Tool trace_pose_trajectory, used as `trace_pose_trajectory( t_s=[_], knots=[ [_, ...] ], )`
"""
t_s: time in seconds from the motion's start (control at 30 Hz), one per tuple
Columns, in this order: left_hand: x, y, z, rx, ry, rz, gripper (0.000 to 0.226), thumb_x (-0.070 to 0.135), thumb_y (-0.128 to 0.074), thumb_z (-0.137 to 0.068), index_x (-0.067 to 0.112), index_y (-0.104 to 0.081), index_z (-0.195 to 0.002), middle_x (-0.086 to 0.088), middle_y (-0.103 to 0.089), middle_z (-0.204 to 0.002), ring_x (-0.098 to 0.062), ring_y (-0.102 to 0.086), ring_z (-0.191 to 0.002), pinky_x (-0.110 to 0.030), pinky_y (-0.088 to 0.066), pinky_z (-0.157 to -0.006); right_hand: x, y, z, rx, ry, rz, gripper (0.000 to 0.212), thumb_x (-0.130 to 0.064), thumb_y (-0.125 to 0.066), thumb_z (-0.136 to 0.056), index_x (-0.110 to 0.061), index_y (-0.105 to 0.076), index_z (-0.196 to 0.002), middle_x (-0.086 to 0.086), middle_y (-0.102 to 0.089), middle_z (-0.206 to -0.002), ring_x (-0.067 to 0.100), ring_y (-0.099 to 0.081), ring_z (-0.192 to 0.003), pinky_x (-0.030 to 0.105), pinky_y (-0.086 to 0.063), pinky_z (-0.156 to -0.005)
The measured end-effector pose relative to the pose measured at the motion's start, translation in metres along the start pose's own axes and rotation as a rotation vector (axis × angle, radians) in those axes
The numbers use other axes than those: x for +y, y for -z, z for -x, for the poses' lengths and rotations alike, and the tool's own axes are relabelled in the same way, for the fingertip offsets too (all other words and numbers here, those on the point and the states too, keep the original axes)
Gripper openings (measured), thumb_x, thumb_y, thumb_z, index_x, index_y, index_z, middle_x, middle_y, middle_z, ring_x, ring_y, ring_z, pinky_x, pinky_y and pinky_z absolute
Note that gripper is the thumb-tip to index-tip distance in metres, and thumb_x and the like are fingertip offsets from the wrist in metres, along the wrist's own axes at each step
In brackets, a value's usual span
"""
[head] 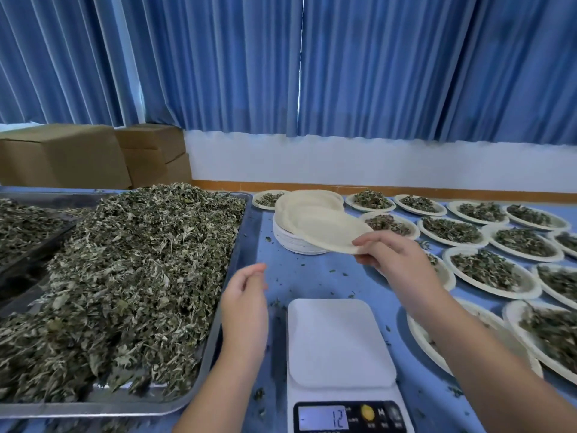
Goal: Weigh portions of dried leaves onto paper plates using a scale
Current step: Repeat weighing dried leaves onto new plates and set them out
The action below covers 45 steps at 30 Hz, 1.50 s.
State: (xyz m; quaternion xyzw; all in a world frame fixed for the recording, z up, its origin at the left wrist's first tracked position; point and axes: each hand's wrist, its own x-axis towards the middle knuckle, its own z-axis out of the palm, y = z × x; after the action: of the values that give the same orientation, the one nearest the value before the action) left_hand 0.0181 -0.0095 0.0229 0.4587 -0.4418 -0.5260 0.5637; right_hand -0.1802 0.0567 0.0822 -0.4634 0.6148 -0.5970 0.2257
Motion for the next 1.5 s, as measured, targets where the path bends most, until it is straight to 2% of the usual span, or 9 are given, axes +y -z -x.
trace_pose_trajectory(
  t_s=[0.33, 0.6, 0.73, 0.9, 1.0, 1.07, 1.17, 1.3, 1.5],
  knots=[
    [0.014, 0.005, 0.027, -0.220, 0.250, 0.148, 0.013, 0.012, -0.054, -0.095, 0.009, -0.065, -0.102, -0.003, -0.070, -0.076, -0.016, -0.063, -0.059, -0.028, -0.049, -0.053, 0.013, 0.036, 0.079, -0.171, 0.027, 0.065, 0.025, 0.006, -0.056, -0.090, -0.011, -0.074, -0.085, -0.003, -0.070, -0.085, 0.004, -0.061, -0.072, 0.010, -0.046, -0.065],
    [0.002, 0.005, 0.024, -0.250, 0.109, -0.122, 0.026, -0.001, -0.052, -0.090, 0.018, -0.059, -0.107, 0.006, -0.056, -0.053, -0.013, -0.046, -0.044, -0.028, -0.038, -0.050, 0.029, 0.050, 0.076, -0.298, 0.029, 0.198, 0.032, 0.006, -0.057, -0.089, -0.022, -0.074, -0.091, -0.002, -0.069, -0.092, 0.013, -0.058, -0.076, 0.013, -0.044, -0.067],
    [-0.005, 0.006, 0.022, -0.218, -0.004, -0.294, 0.021, 0.011, -0.054, -0.092, 0.027, -0.058, -0.105, 0.005, -0.061, -0.077, -0.012, -0.048, -0.041, -0.026, -0.040, -0.045, 0.033, 0.053, 0.074, -0.376, 0.049, 0.276, 0.041, 0.007, -0.057, -0.087, -0.030, -0.072, -0.095, 0.004, -0.063, -0.099, 0.011, -0.049, -0.068, 0.015, -0.040, -0.064],
    [-0.008, 0.010, 0.024, -0.181, -0.175, -0.562, 0.023, 0.036, -0.048, -0.096, 0.031, -0.048, -0.119, 0.008, -0.061, -0.102, -0.015, -0.060, -0.080, -0.037, -0.047, -0.071, 0.038, 0.056, 0.074, -0.447, 0.011, 0.251, 0.041, -0.001, -0.058, -0.090, -0.037, -0.067, -0.109, -0.021, -0.062, -0.088, 0.015, -0.045, -0.056, 0.029, -0.042, -0.059],
    [-0.003, 0.014, 0.025, -0.118, -0.328, -0.654, 0.030, 0.038, -0.045, -0.097, 0.024, -0.049, -0.124, 0.003, -0.053, -0.113, 0.000, -0.049, -0.093, -0.025, -0.034, -0.080, 0.038, 0.059, 0.073, -0.399, 0.011, 0.190, 0.041, -0.005, -0.059, -0.092, -0.040, -0.064, -0.113, -0.035, -0.057, -0.069, 0.011, -0.053, -0.050, 0.024, -0.045, -0.051],
    [0.006, 0.020, 0.023, -0.080, -0.430, -0.710, 0.026, 0.033, -0.048, -0.096, 0.024, -0.053, -0.120, 0.007, -0.047, -0.111, 0.009, -0.045, -0.088, -0.019, -0.029, -0.077, 0.039, 0.060, 0.072, -0.346, 0.018, 0.166, 0.040, -0.007, -0.060, -0.092, -0.041, -0.064, -0.113, -0.035, -0.059, -0.072, 0.011, -0.058, -0.052, 0.019, -0.045, -0.050],
    [0.019, 0.037, 0.014, 0.018, -0.499, -0.831, 0.021, 0.028, -0.051, -0.096, 0.021, -0.060, -0.113, 0.006, -0.047, -0.107, -0.007, -0.052, -0.090, -0.025, -0.035, -0.080, 0.039, 0.060, 0.072, -0.312, 0.037, 0.173, 0.036, -0.012, -0.062, -0.091, -0.040, -0.064, -0.113, -0.030, -0.062, -0.096, 0.016, -0.058, -0.056, 0.016, -0.044, -0.053],
    [0.025, 0.063, -0.005, 0.036, -0.414, -1.177, 0.038, 0.038, -0.045, -0.098, 0.016, -0.060, -0.125, -0.010, -0.055, -0.125, -0.031, -0.052, -0.113, -0.041, -0.043, -0.096, 0.042, 0.059, 0.071, -0.283, 0.036, 0.173, 0.031, -0.014, -0.062, -0.091, -0.040, -0.065, -0.107, -0.025, -0.060, -0.111, 0.017, -0.058, -0.059, 0.014, -0.042, -0.053],
    [0.021, 0.088, -0.022, -0.313, -0.016, -1.294, 0.068, 0.059, -0.013, -0.098, 0.021, -0.029, -0.152, -0.006, -0.024, -0.160, -0.024, -0.019, -0.147, -0.044, -0.017, -0.119, 0.045, 0.058, 0.070, -0.268, 0.052, 0.150, 0.034, -0.014, -0.062, -0.090, -0.046, -0.066, -0.096, -0.023, -0.061, -0.114, 0.023, -0.059, -0.062, 0.015, -0.043, -0.052]
  ],
)
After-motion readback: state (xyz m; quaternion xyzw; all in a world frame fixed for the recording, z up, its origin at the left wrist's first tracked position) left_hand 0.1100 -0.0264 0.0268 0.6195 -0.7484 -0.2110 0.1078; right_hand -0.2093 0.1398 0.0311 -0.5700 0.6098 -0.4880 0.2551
